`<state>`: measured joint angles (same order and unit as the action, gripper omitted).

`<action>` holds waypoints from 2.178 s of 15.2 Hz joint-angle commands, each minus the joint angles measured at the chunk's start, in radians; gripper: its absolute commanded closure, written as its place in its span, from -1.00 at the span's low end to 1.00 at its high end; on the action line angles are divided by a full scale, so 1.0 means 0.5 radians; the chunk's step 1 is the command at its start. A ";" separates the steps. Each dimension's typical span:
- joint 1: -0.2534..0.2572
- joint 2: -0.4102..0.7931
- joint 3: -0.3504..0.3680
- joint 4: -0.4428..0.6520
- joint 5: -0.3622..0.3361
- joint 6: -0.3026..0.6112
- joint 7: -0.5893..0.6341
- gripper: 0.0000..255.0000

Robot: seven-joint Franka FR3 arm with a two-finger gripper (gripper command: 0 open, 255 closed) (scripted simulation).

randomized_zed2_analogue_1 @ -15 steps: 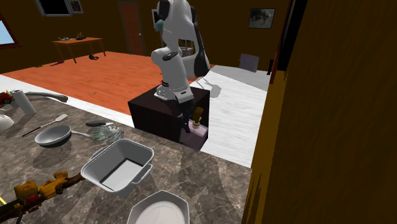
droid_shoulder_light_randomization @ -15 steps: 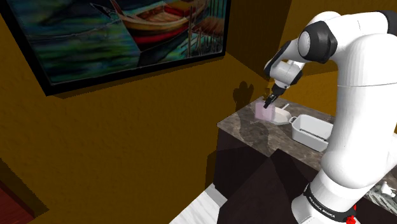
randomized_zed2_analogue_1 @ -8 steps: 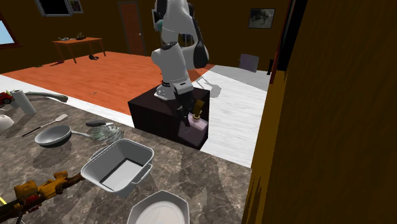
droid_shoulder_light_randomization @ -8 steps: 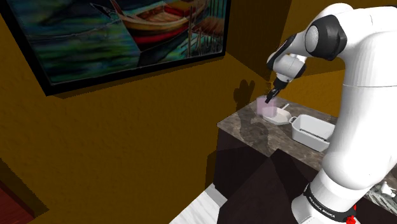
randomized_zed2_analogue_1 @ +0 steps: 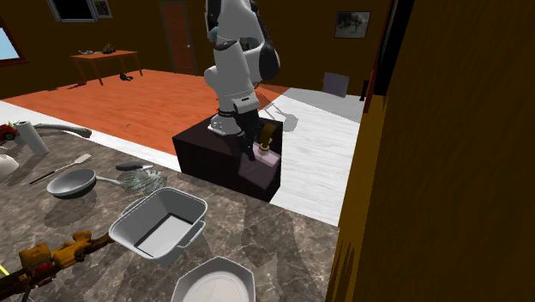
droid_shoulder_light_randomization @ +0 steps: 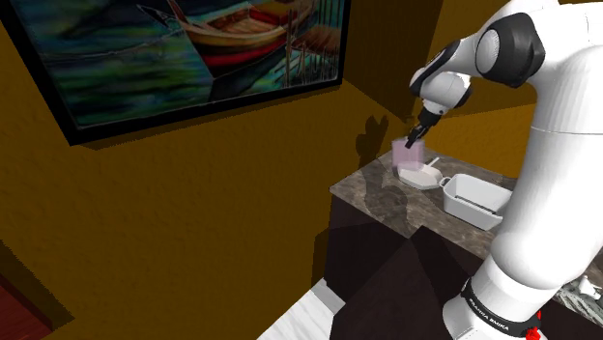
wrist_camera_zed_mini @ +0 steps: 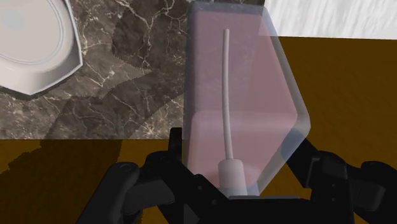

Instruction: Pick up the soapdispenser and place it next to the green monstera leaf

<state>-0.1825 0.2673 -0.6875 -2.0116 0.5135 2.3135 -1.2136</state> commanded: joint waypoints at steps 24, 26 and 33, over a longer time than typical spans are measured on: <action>-0.029 -0.428 -0.208 0.071 -0.415 -0.390 0.082 1.00; -0.070 -0.472 -0.249 0.035 -0.441 -0.402 0.012 1.00; -0.227 -0.551 -0.405 -0.014 -0.485 -0.476 -0.275 1.00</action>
<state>-0.2861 0.0037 -0.8804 -2.0138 0.2804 2.0826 -1.3345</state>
